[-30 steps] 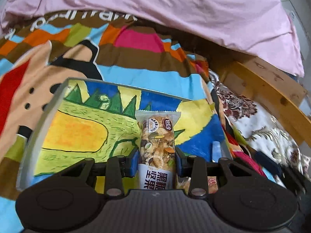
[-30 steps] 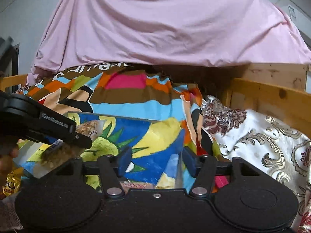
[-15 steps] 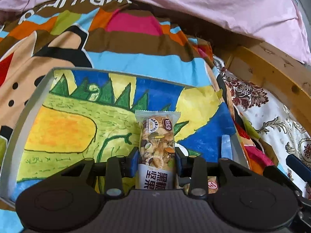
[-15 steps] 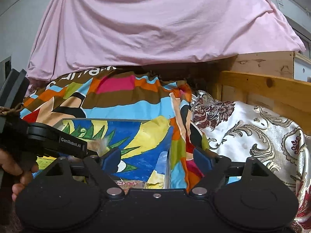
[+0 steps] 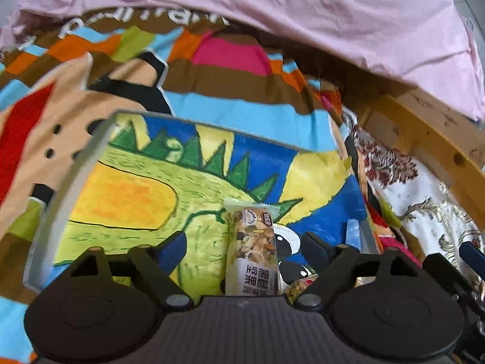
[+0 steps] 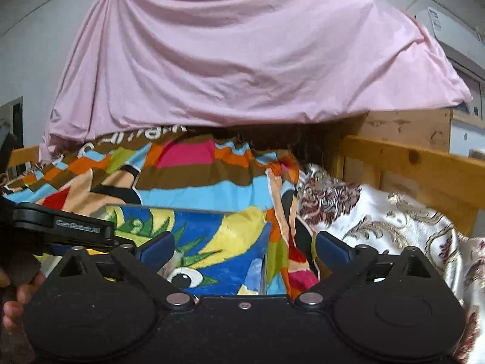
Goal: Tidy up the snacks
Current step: 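Lift both tools away from the tray back over the snacks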
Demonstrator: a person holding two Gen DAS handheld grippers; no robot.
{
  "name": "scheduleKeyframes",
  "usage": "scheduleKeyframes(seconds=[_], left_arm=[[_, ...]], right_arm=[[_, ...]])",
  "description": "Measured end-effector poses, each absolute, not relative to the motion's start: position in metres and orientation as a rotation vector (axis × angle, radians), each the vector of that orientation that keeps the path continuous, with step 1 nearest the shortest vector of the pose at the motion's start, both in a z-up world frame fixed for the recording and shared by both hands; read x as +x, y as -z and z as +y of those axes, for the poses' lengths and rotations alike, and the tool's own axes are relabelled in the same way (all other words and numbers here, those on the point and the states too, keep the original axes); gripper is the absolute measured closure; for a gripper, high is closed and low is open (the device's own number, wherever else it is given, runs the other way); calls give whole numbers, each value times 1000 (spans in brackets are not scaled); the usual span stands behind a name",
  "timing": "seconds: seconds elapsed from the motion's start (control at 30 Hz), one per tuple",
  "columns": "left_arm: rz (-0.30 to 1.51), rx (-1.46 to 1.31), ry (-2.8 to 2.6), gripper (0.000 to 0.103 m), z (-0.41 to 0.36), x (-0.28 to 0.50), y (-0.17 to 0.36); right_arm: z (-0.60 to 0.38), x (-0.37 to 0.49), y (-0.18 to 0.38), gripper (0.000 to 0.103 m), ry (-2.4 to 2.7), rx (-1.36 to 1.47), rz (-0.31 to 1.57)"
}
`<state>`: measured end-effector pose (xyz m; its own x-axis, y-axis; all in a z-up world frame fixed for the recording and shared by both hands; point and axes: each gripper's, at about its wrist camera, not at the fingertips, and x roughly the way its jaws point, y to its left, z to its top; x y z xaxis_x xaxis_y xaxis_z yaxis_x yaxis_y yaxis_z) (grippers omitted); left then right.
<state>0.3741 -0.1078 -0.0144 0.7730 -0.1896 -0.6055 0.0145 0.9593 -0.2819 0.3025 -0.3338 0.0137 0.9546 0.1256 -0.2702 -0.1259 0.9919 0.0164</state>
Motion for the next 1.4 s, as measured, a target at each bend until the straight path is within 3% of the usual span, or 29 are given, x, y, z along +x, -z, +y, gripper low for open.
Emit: scheduleKeyframes(seconds=[0.13,0.73,1.03,1.4], left_arm=[[616,-286,96,1,-97,344,-6],[405,-184,67,0,-71,183,-61],[432,-126,78,0,-53,118,-55],[511,-102,75,0,-35,77,-22]], right_arm=[[-334,282,-28,1,-128,-6,236],[-313,151,-67,1,-132,-61,84],[-288,90,-61,1,-177,-25,115],[-267,61,-29,1,-112,25,303]])
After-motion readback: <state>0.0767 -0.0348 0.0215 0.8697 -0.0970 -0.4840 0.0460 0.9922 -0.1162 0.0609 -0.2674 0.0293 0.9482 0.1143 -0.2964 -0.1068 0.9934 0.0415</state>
